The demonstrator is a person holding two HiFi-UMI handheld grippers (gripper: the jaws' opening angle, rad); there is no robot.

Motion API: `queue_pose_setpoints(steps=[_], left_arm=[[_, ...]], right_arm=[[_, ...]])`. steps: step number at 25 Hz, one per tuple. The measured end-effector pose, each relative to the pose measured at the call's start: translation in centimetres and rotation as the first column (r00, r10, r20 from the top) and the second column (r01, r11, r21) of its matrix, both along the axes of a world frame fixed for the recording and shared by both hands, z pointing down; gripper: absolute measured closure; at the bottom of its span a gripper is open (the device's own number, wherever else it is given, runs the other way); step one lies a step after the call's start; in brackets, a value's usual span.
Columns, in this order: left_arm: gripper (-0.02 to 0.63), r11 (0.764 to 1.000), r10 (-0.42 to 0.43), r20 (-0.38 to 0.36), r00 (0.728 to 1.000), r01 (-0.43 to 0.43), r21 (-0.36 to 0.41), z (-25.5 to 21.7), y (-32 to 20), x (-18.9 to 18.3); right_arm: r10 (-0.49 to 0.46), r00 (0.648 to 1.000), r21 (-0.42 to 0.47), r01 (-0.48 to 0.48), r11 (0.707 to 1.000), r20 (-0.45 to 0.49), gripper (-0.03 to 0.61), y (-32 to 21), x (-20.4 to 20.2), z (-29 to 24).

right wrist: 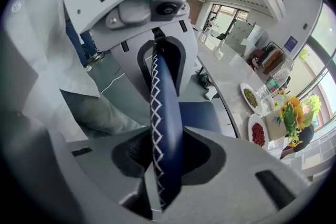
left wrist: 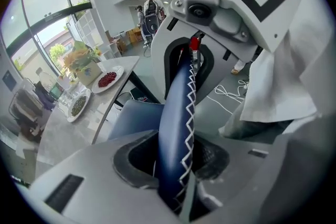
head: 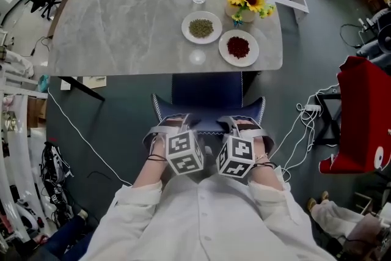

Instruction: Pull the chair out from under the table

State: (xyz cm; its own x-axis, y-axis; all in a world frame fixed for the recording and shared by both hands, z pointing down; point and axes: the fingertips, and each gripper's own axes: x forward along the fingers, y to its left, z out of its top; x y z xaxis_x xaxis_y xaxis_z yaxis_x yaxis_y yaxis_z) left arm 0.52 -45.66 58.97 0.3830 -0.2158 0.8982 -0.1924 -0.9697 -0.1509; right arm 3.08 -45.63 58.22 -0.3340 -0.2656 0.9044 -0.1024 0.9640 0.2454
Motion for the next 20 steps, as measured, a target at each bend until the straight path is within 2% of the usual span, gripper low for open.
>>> queue_pose_setpoints(steps=[7, 12, 20], left_arm=[[0.477, 0.999, -0.030, 0.008, 1.000, 0.030, -0.019, 0.5, 4.8, 0.2], [0.477, 0.999, -0.020, 0.024, 1.000, 0.021, -0.038, 1.5, 8.6, 0.2], [0.477, 1.000, -0.006, 0.023, 1.000, 0.006, -0.019, 2.0, 14.0, -0.3]], right_arm=[[-0.025, 1.000, -0.006, 0.025, 1.000, -0.001, 0.463, 4.7, 0.3, 0.5], [-0.005, 1.000, -0.024, 0.005, 1.000, 0.001, 0.463, 8.5, 0.3, 1.3], [0.028, 1.000, -0.041, -0.028, 0.999, 0.005, 0.463, 14.1, -0.3, 2.0]])
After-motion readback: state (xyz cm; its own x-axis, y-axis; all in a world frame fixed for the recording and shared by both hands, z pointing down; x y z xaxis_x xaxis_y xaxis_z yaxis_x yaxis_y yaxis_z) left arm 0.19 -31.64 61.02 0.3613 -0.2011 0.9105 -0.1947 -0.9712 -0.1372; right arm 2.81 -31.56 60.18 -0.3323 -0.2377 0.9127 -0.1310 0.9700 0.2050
